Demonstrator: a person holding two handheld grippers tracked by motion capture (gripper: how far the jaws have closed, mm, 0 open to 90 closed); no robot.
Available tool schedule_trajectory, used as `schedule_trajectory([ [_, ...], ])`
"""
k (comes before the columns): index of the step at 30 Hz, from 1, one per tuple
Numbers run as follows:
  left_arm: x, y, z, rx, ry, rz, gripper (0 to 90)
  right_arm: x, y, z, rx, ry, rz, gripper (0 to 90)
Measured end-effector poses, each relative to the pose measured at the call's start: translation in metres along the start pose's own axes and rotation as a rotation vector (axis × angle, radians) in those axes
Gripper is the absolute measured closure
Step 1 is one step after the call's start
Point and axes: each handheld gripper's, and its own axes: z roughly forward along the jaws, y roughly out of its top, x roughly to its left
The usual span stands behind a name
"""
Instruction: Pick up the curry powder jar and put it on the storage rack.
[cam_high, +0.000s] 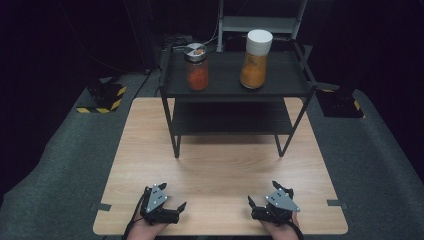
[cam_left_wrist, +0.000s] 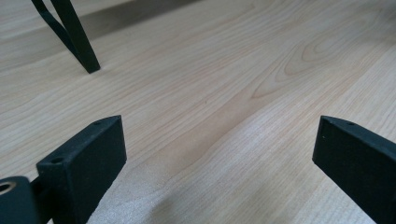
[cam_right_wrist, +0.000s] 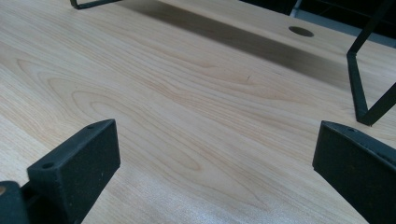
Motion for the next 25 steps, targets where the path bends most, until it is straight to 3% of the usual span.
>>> schedule_trajectory([
  [6,-0.0034,0.0027,0.0016,0.013,-0.001,0.04,1.4,0.0016,0.001,0.0005,0.006,-0.015,0.011,0.0],
  [13,-0.0027,0.002,0.0013,0.01,0.001,0.026,1.3,0.0033,0.0001,-0.0002,0.002,-0.015,-0.006,0.0],
  [25,-0.0024,0.0025,0.0015,0.012,0.003,0.021,1.7,0.0022,-0.0001,-0.0006,0.002,-0.015,0.006,0.0],
])
